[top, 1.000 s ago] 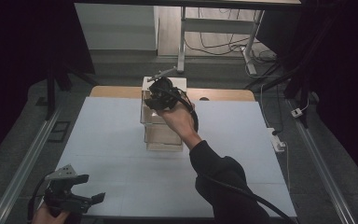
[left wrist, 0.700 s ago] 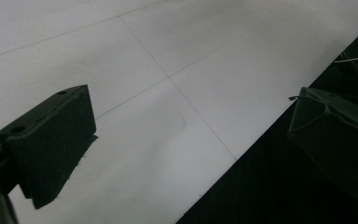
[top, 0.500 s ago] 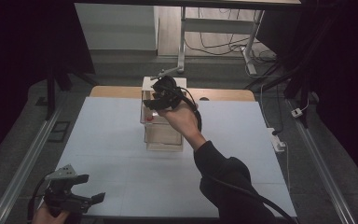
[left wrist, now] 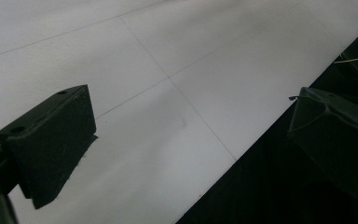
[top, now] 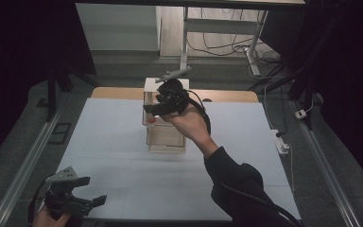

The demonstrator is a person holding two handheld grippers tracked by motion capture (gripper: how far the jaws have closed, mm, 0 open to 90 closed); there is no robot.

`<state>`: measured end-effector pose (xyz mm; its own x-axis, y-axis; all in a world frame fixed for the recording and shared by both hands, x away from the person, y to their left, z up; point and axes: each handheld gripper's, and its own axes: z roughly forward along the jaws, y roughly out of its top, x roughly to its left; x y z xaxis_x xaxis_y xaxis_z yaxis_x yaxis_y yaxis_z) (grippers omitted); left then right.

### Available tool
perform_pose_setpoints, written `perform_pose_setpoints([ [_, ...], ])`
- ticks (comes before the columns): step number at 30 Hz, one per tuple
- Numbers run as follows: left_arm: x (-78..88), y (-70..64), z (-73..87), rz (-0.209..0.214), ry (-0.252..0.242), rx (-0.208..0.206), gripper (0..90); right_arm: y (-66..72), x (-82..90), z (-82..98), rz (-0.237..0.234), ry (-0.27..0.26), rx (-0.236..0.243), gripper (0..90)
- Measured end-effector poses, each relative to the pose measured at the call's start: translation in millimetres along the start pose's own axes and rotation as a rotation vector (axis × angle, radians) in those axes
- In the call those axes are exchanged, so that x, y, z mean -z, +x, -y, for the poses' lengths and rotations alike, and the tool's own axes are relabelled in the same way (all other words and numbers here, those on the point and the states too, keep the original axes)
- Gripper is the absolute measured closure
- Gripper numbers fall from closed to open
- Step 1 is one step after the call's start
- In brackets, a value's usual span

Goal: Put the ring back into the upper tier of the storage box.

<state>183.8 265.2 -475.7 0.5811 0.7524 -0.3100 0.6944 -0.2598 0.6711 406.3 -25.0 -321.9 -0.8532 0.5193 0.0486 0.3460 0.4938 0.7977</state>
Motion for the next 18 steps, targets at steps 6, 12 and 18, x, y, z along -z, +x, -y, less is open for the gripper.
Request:
perform_pose_setpoints([
  [6, 0.8, 0.5, 0.1, 0.008, -0.003, -0.002, 0.4, 2.3, 9.1, 5.1, -0.019, -0.012, 0.008, 32.8],
  [12, 0.8, 0.5, 0.0, 0.009, -0.003, -0.002, 0.3, 5.3, 16.7, 10.7, -0.036, -0.023, 0.018, 28.7],
  [18, 0.9, 0.5, 0.0, 0.010, -0.003, -0.003, 0.3, 8.9, 22.1, 16.9, -0.049, -0.024, 0.027, 26.0],
])
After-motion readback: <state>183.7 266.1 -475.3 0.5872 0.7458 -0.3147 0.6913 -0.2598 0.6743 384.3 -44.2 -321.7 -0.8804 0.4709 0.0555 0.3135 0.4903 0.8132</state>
